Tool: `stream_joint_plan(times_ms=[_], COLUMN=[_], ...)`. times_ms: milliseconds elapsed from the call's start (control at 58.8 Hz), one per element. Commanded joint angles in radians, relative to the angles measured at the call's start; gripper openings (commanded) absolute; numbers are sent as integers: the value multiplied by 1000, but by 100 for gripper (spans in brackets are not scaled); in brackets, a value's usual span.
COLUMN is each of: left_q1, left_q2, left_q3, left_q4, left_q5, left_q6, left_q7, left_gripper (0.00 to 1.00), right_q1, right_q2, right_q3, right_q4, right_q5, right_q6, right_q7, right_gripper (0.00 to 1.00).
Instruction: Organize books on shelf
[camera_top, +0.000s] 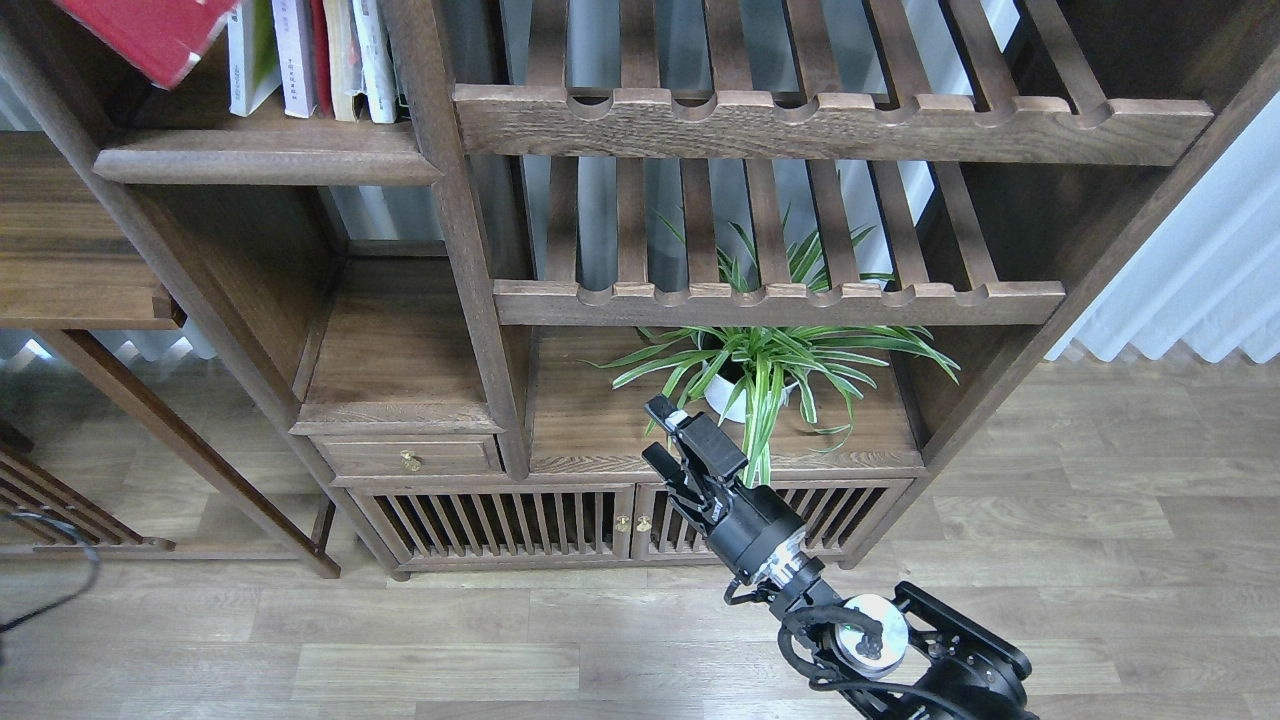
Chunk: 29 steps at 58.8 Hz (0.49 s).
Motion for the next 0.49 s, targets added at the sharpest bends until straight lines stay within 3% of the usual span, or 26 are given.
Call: stream_joint_plan(times_ms=[0,476], left_q1=[-22,-117], left_q2=[59,110], left_q3=[11,66], left_q4=[9,93], left_q5=[-4,51], left_q6=[0,0], left_q7=[0,0], left_gripper=[0,0], right_q1=[0,3], right_q2=[8,13], right_q3=[-2,-2], right_q4=[0,3], right_q5=[0,0], right_q6=[0,0], right_q7=[0,0], right_gripper=[98,98])
